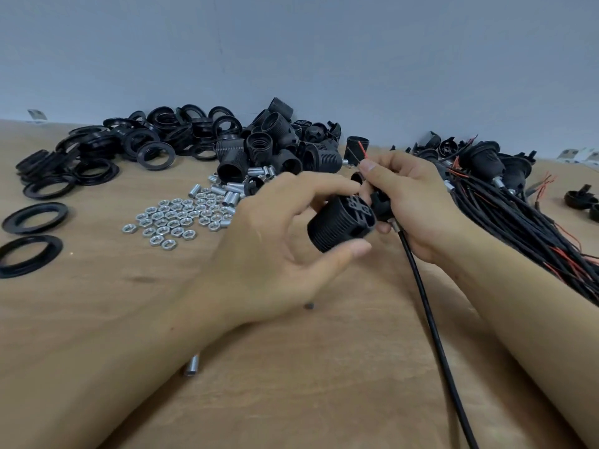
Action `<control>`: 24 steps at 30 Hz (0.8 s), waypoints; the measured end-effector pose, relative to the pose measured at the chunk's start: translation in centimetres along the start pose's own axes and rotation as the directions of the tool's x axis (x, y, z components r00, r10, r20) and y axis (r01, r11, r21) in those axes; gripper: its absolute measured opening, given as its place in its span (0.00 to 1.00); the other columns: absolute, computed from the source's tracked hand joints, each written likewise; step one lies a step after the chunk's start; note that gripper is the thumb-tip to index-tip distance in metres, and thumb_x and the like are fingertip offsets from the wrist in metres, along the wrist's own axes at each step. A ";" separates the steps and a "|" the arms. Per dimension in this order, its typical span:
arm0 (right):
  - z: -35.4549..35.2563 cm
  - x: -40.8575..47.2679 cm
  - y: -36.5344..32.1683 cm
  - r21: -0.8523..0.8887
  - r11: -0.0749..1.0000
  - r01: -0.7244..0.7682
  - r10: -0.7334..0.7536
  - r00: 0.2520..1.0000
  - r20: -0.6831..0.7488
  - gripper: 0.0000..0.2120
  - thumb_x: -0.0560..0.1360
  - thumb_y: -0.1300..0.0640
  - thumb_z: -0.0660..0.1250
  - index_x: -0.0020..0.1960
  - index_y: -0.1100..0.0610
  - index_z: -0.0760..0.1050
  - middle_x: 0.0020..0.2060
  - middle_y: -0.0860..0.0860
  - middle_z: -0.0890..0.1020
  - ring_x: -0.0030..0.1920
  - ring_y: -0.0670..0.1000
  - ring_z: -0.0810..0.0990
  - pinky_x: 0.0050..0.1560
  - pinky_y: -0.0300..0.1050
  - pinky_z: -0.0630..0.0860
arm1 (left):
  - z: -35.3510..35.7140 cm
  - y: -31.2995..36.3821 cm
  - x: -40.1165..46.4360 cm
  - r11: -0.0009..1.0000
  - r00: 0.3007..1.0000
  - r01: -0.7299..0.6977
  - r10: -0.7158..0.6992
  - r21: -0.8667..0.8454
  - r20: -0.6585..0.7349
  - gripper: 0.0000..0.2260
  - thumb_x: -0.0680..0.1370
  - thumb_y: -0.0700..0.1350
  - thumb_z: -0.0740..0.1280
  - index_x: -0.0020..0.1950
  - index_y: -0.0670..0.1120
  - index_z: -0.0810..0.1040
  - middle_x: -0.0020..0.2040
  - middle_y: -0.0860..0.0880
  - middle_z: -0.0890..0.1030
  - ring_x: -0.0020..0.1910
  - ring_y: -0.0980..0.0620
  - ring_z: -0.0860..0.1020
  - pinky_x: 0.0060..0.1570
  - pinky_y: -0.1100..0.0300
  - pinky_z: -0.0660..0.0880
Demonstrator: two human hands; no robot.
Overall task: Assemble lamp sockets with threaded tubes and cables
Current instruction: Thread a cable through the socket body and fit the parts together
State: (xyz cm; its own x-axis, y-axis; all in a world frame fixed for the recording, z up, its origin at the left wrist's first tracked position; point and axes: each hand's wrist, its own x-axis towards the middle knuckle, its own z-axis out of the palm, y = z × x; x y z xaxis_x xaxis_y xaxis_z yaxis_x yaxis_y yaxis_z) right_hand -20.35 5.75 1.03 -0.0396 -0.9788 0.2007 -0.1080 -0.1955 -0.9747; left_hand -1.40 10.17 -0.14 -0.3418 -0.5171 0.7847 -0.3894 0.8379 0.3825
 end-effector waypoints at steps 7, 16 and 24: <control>0.1 0.0 0.3 0.006 1.000 -0.008 0.008 1.000 0.017 0.05 0.80 0.58 0.64 0.47 0.58 0.74 0.26 0.50 0.77 0.24 0.47 0.72 0.31 0.44 0.65 | 1.0 0.4 -0.4 0.984 0.974 -0.167 0.174 -0.064 0.147 0.17 0.74 0.44 0.76 0.60 0.40 0.79 0.53 0.46 0.83 0.50 0.46 0.80 0.53 0.52 0.74; 0.1 -0.2 -0.2 0.012 0.999 -0.035 0.036 0.999 -0.014 0.06 0.81 0.57 0.63 0.46 0.56 0.73 0.27 0.51 0.78 0.27 0.52 0.77 0.22 0.40 0.69 | 1.2 -5.0 1.7 0.957 0.998 -0.053 0.046 0.285 0.031 0.18 0.74 0.46 0.75 0.62 0.41 0.79 0.56 0.48 0.82 0.52 0.44 0.78 0.55 0.44 0.73; 0.1 -0.5 -0.3 0.101 0.995 0.016 -0.016 1.000 -0.002 0.02 0.79 0.62 0.66 0.48 0.59 0.77 0.32 0.53 0.82 0.32 0.52 0.81 0.33 0.43 0.79 | -0.2 -4.8 4.8 0.986 0.967 0.167 -0.163 0.007 -0.194 0.22 0.72 0.47 0.77 0.62 0.44 0.74 0.53 0.59 0.80 0.53 0.65 0.79 0.52 0.72 0.73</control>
State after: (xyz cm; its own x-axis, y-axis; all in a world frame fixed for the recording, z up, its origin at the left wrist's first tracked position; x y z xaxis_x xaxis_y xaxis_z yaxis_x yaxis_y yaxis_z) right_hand -20.18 6.30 1.26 -0.0401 -0.9755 0.2163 -0.0076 -0.2162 -0.9763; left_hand -0.99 3.73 1.89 -0.1011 -0.6027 0.7915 -0.4468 0.7383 0.5052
